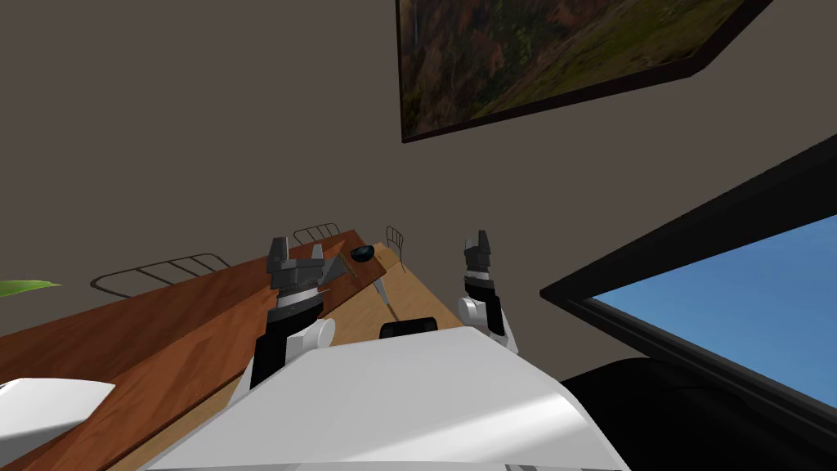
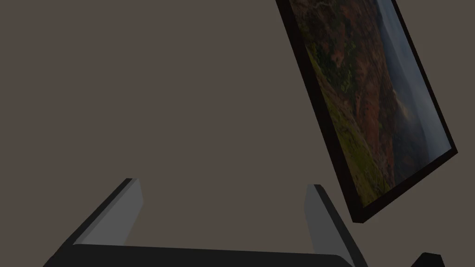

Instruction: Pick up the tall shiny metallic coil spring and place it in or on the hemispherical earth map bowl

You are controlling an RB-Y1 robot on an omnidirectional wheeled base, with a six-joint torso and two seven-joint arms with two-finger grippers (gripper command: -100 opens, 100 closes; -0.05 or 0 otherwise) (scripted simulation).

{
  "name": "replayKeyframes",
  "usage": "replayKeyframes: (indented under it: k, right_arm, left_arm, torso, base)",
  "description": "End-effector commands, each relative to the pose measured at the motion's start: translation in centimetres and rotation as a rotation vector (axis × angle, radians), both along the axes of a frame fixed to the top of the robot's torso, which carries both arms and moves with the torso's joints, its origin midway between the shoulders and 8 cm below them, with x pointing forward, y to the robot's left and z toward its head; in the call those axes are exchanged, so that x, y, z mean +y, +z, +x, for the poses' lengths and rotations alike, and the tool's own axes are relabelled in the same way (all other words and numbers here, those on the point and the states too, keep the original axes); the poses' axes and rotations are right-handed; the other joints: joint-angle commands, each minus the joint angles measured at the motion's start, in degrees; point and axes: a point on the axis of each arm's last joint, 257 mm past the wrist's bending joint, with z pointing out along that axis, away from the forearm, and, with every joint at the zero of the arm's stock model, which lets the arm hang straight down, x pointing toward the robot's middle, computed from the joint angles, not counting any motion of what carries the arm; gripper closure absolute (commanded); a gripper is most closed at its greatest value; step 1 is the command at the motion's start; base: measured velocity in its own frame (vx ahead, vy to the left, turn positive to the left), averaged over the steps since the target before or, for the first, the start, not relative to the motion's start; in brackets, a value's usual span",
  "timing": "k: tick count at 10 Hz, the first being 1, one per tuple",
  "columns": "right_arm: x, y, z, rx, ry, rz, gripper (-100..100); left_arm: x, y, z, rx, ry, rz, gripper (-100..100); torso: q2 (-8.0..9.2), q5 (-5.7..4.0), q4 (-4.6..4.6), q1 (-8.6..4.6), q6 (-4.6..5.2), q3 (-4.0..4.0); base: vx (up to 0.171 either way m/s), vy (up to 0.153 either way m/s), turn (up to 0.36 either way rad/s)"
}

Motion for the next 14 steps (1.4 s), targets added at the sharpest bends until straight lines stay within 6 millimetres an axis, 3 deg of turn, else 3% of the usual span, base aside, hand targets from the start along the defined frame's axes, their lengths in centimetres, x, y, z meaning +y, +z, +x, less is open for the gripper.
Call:
replayKeyframes:
  k: [1,7,14]
  right_arm:
    - [0.0,0.0,0.0,0.000,0.000,0.000,0]
    - [0.0,0.0,0.0,0.000,0.000,0.000,0]
    - [0.0,0.0,0.0,0.000,0.000,0.000,0]
  left_arm:
    - [-0.2,-0.3,0.2,0.011,-0.020,0.025,-100]
    - [0.7,-3.0,1.4,0.070,-0.087,0.062,-100]
    - [5.3,-8.5,2.4,0.141,-0.104,-0.060,-100]
  torso:
    - [0.00,0.00,0.00,0.00,0.00,0.00]
    - [0.07,0.03,0.01,0.11,-0.01,0.04]
    - [0.14,0.02,0.03,0.08,-0.01,0.08]
  base:
    - [-0.005,0.003,0.031]
    - [-0.016,0.014,0.060]
    - [-0.031,0.015,0.102]
